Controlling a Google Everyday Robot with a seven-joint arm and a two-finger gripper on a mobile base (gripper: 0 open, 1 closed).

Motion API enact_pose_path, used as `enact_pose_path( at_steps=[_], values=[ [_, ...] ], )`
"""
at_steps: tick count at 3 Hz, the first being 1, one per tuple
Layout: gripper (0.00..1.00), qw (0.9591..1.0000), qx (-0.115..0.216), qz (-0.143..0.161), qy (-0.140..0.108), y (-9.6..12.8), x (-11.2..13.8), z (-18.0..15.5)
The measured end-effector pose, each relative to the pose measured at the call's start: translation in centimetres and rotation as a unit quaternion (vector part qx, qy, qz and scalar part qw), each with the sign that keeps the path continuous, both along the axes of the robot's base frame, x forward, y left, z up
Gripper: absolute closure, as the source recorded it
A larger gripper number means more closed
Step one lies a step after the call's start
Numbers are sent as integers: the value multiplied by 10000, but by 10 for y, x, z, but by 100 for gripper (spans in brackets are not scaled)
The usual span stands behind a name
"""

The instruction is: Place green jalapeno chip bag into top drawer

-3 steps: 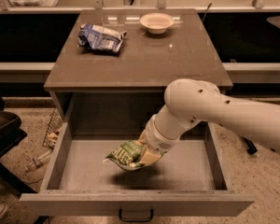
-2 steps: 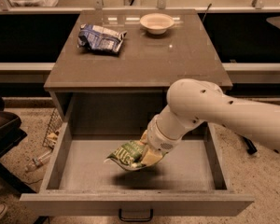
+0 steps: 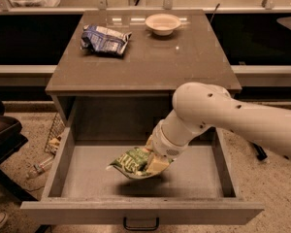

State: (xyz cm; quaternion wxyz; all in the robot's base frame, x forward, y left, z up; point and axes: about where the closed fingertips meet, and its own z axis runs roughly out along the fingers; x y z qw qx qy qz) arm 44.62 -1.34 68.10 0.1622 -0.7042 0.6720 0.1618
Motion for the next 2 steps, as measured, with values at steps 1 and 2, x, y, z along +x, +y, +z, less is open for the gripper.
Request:
enact_pose_path(
  at_steps=[1,2],
  values=[
    [1,10000,-4,9,1,0,-1,0],
    [0,10000,-6,12,2,1,-1,0]
  ],
)
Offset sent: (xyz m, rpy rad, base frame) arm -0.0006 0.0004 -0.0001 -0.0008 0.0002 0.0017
